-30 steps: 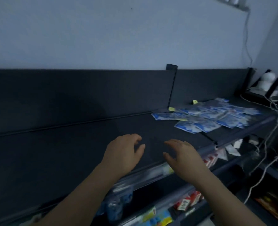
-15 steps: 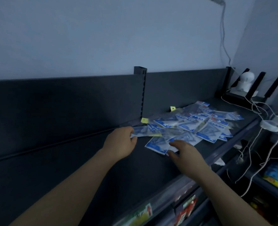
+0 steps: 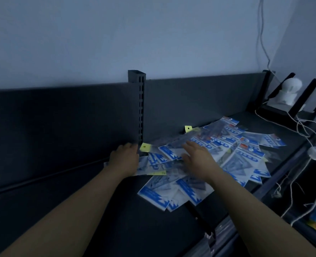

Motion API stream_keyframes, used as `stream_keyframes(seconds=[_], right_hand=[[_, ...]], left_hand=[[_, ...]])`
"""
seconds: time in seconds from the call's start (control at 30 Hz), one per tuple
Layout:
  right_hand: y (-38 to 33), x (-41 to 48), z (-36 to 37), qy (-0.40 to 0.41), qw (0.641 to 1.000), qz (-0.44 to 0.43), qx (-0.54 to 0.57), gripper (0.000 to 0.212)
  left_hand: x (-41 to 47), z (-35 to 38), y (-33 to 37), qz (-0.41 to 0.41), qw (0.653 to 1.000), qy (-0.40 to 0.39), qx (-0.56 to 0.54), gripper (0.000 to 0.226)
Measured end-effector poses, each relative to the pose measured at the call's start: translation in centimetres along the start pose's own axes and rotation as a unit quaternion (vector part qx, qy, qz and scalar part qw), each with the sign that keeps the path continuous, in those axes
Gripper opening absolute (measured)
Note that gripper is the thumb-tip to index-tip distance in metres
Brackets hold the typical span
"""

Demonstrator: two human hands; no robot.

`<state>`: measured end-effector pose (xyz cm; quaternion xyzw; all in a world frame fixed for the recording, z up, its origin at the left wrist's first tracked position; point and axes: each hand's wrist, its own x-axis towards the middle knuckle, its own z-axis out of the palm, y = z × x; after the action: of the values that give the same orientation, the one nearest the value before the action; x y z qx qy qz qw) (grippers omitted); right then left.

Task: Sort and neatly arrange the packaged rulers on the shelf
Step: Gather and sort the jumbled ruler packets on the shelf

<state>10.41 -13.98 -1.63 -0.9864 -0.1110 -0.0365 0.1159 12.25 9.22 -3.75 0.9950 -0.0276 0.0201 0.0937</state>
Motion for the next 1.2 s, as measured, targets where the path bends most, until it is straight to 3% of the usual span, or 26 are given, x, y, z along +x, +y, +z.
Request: stream_keyframes(seconds=[0.17, 0.3, 0.47, 0.6, 0.7, 0.8, 0.9, 1.07, 1.13, 1.2], right_hand=[[2.4, 2.5, 0.2, -0.094, 0.993, -0.069, -0.007, 0.038], [5.5, 2.2, -0.5, -0.112, 0.988, -0.101, 0.016, 0.032], [7.6, 1.3, -1.5, -0.072, 0.988, -0.128, 0.04, 0.027], [8.3, 1.5, -2.2, -0.032, 0.994, -0.099, 0.045, 0.033], [7.9, 2.2, -2.2, 0.03, 0.991, -0.113, 0.064, 0.016], [7.4, 3.0, -1.1, -0.025, 0.987, -0.158, 0.028, 0.026], [7.5, 3.4, -1.1, -0.069, 0.986, -0.149, 0.031, 0.027], [7.9, 5.7, -1.7, -0.019, 0.987, -0.155, 0.04, 0.027], [7.7, 6.8, -1.3, -0.03, 0.987, -0.159, 0.022, 0.039], [7.3, 7.6, -0.7, -0.055, 0.984, -0.167, 0.007, 0.036]], left_hand=[[0.8, 0.1, 0.3, -0.056, 0.998, -0.013, -0.029, 0.034], [0.6, 0.1, 0.0, -0.062, 0.991, -0.019, -0.117, 0.03], [-0.1, -0.4, 0.8, -0.059, 0.984, 0.004, -0.168, 0.026], [-0.6, -1.1, 1.5, -0.08, 0.982, 0.003, -0.169, 0.027], [-0.6, -1.4, 2.2, -0.09, 0.982, -0.007, -0.165, 0.026], [-0.3, -1.3, 3.5, -0.099, 0.984, -0.032, -0.145, 0.03], [0.3, -1.2, 4.5, -0.104, 0.986, -0.027, -0.127, 0.026], [0.7, -2.7, 4.5, -0.124, 0.983, -0.003, -0.138, 0.027], [0.7, -3.1, 4.3, -0.127, 0.981, 0.002, -0.145, 0.024], [0.6, -3.2, 4.2, -0.127, 0.979, 0.015, -0.16, 0.022]])
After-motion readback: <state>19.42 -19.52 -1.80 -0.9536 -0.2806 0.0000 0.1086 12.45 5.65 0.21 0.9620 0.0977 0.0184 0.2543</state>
